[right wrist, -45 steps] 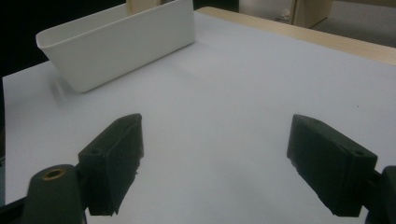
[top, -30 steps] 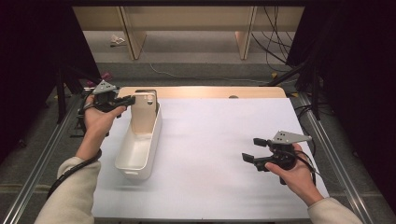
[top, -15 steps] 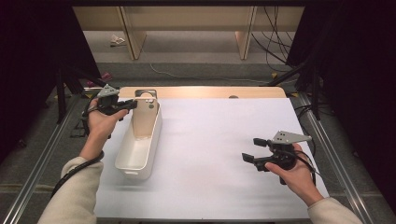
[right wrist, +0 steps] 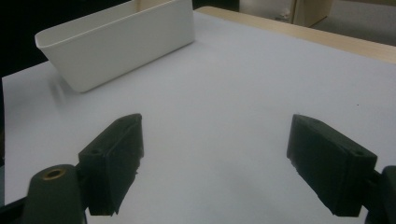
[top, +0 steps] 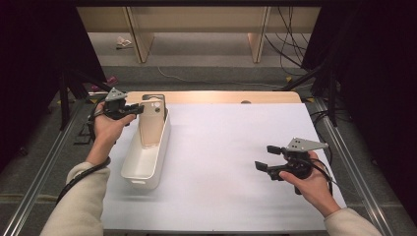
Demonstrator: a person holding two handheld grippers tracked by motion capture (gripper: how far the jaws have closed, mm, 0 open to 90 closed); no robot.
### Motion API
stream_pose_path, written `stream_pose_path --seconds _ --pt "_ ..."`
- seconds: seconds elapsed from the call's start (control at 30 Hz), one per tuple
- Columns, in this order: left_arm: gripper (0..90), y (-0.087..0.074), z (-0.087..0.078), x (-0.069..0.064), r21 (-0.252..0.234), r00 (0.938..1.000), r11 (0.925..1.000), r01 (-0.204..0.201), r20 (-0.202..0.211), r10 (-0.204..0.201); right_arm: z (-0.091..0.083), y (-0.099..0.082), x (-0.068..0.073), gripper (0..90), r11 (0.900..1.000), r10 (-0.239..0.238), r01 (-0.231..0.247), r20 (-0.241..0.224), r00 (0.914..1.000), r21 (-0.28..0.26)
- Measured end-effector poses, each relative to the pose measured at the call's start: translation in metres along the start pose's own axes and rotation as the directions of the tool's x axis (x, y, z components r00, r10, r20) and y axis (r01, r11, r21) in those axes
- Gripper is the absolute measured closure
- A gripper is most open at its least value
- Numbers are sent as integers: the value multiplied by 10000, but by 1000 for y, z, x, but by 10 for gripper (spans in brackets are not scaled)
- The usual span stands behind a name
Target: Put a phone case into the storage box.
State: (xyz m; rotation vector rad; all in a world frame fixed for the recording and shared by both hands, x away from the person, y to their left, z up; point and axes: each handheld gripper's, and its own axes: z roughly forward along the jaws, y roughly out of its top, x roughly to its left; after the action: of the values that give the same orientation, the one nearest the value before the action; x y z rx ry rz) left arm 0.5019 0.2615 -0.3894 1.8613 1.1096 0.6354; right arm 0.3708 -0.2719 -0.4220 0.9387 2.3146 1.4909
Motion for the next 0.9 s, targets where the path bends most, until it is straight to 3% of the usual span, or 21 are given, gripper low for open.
stream_pose_path --seconds 0.2,0.43,0.9 --pt "741 4 4 0 269 9987 9990 -351 -357 360 0 0 0 195 10000 18 -18 4 10000 4" --pt "683 8 11 -4 538 9923 9955 -781 -926 829 0 0 0 195 10000 16 -16 -3 10000 9" --pt "672 15 11 -8 573 9840 9922 -1110 -1335 1178 0 0 0 196 10000 -3 3 -15 10000 7"
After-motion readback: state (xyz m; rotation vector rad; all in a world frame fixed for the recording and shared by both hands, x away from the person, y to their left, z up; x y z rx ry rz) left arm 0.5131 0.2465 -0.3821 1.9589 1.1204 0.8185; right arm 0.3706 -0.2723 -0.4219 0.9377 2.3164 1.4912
